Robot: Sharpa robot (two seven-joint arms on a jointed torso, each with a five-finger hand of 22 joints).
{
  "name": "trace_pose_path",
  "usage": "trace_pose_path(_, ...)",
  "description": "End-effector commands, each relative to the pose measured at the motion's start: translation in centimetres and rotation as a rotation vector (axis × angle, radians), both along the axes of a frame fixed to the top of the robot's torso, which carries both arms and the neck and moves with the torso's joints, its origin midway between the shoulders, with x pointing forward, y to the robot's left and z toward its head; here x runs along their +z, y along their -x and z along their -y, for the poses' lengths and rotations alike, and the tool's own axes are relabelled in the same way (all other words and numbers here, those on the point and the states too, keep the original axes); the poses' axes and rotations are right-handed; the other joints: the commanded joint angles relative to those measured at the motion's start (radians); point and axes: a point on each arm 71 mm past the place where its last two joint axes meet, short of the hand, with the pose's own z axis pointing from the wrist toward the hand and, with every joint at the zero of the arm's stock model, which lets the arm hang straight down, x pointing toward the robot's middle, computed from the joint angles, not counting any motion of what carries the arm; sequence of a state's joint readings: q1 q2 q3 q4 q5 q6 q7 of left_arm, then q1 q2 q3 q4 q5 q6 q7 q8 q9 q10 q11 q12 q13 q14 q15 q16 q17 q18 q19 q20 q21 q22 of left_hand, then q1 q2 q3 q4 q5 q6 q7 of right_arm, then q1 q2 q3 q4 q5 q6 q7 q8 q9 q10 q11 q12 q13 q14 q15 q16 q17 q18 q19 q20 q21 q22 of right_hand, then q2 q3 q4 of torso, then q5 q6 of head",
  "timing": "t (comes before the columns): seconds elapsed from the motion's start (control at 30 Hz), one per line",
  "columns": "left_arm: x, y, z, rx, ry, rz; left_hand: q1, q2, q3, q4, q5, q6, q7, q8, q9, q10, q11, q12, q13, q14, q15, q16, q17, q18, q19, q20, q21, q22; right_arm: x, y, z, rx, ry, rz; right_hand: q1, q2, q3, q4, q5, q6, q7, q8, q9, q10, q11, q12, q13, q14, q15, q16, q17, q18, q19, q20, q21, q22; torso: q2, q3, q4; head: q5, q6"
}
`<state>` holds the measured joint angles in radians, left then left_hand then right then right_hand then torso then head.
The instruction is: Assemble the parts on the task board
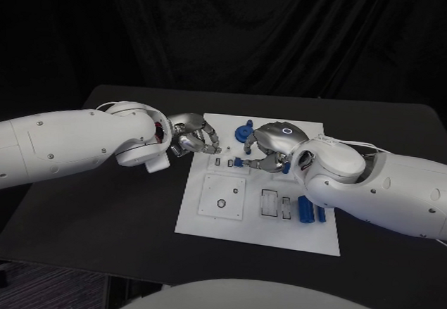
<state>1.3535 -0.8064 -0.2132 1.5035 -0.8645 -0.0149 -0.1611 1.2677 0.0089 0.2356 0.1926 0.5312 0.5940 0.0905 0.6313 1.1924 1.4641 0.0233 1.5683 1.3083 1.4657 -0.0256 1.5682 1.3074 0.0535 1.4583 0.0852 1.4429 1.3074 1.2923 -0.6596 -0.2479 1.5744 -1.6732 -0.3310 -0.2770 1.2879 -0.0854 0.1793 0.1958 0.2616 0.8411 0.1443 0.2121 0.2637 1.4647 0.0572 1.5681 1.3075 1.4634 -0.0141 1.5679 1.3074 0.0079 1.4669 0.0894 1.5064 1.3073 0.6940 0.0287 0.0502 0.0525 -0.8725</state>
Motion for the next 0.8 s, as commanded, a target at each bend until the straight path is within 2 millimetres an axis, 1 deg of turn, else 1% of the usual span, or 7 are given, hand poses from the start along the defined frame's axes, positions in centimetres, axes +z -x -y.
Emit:
trace_pose_path(0.03,0.3,-0.1,0.1,-0.010,0.022,0.047,0.021,0.006,0.021,0.008,0.016,0.050,-0.015,-0.012,-0.048,0.107,-0.018,0.002,0.262,0.105,-0.018,0.003,0.263,-0.008,0.001,-0.016,0.003,0.143,-0.2,0.0,0.0,-0.011,0.015,0.001,-0.004,0.001,-0.002,-0.001,-0.002,-0.005,-0.002,-0.001,-0.001,0.106,0.006,0.003,0.263,0.107,0.006,0.003,0.263,0.009,0.076,0.008,0.002,0.241,-0.001,-0.0002,0.0004,-0.003,0.000)
trace_pose_path(0.07,0.3,-0.1,0.1,-0.010,0.023,0.048,0.046,-0.001,0.039,-0.005,0.034,0.062,-0.017,-0.028,-0.075,0.107,-0.020,0.002,0.262,0.105,-0.023,0.003,0.263,-0.008,0.001,-0.020,0.002,0.143,-0.2,0.0,0.0,-0.011,0.016,0.001,-0.004,0.001,-0.002,-0.001,-0.002,-0.005,-0.002,-0.001,-0.001,0.106,0.006,0.003,0.263,0.107,0.006,0.003,0.263,0.009,0.076,0.008,0.002,0.241,-0.002,0.0006,-0.0007,-0.002,0.000)
trace_pose_path(0.27,0.4,-0.2,-0.2,-0.007,0.030,0.059,0.049,-0.017,0.047,0.001,0.028,0.064,-0.003,-0.080,-0.141,0.107,-0.011,0.002,0.262,0.105,-0.016,0.003,0.263,-0.009,0.002,-0.017,0.000,0.145,-0.3,-0.1,-0.2,-0.007,0.016,0.000,-0.004,0.002,-0.002,-0.001,-0.002,-0.005,-0.002,-0.001,-0.001,0.106,0.006,0.003,0.263,0.107,0.006,0.003,0.263,0.009,0.076,0.008,0.002,0.241,-0.002,0.0031,-0.0052,0.001,0.000)
trace_pose_path(0.4,0.4,-0.2,-0.3,-0.005,0.031,0.061,0.050,-0.023,0.047,0.007,0.029,0.066,0.016,-0.148,-0.228,0.107,0.006,0.002,0.262,0.105,-0.001,0.003,0.263,-0.009,0.001,-0.004,-0.003,0.146,-0.4,-0.1,-0.4,-0.007,0.017,-0.001,-0.003,0.005,-0.001,-0.003,0.001,-0.007,-0.002,-0.002,-0.001,0.106,0.006,0.003,0.263,0.107,0.006,0.003,0.263,0.009,0.076,0.008,0.002,0.241,-0.003,0.0033,-0.0045,-0.001,0.000)
trace_pose_path(0.6,0.4,-0.2,-0.5,-0.006,0.030,0.059,0.049,-0.024,0.046,0.012,0.028,0.068,0.029,-0.198,-0.296,0.107,0.016,0.002,0.262,0.105,0.008,0.003,0.263,-0.008,0.001,0.005,-0.005,0.147,-0.8,-0.3,-0.8,-0.009,0.028,-0.008,-0.002,0.008,-0.001,-0.007,0.010,-0.009,-0.001,-0.003,-0.001,0.106,0.006,0.003,0.263,0.107,0.006,0.003,0.263,0.010,0.075,0.008,0.001,0.240,-0.003,0.0051,-0.0026,-0.006,0.000)
trace_pose_path(0.7,0.3,-0.2,-0.5,-0.006,0.029,0.057,0.048,-0.030,0.051,0.019,0.027,0.067,0.048,-0.272,-0.390,0.107,0.032,0.002,0.262,0.105,0.023,0.003,0.263,-0.008,-0.001,0.019,-0.008,0.148,-1.2,-0.4,-1.0,-0.010,0.036,-0.015,-0.003,0.009,-0.001,-0.009,0.018,-0.011,-0.001,-0.003,-0.002,0.106,0.007,0.003,0.263,0.107,0.006,0.003,0.263,0.010,0.075,0.008,-0.001,0.240,-0.003,0.0052,-0.0025,-0.007,0.000)
trace_pose_path(0.8,0.3,-0.2,-0.6,-0.005,0.029,0.056,0.049,-0.031,0.051,0.020,0.026,0.072,0.053,-0.299,-0.431,0.107,0.039,0.002,0.262,0.105,0.028,0.003,0.263,-0.007,-0.001,0.025,-0.009,0.149,-1.5,-0.5,-1.2,-0.011,0.042,-0.022,-0.003,0.009,-0.001,-0.009,0.018,-0.011,-0.001,-0.003,-0.002,0.106,0.007,0.003,0.263,0.107,0.006,0.003,0.263,0.010,0.074,0.008,-0.002,0.239,-0.003,0.0051,-0.0026,-0.007,0.000)
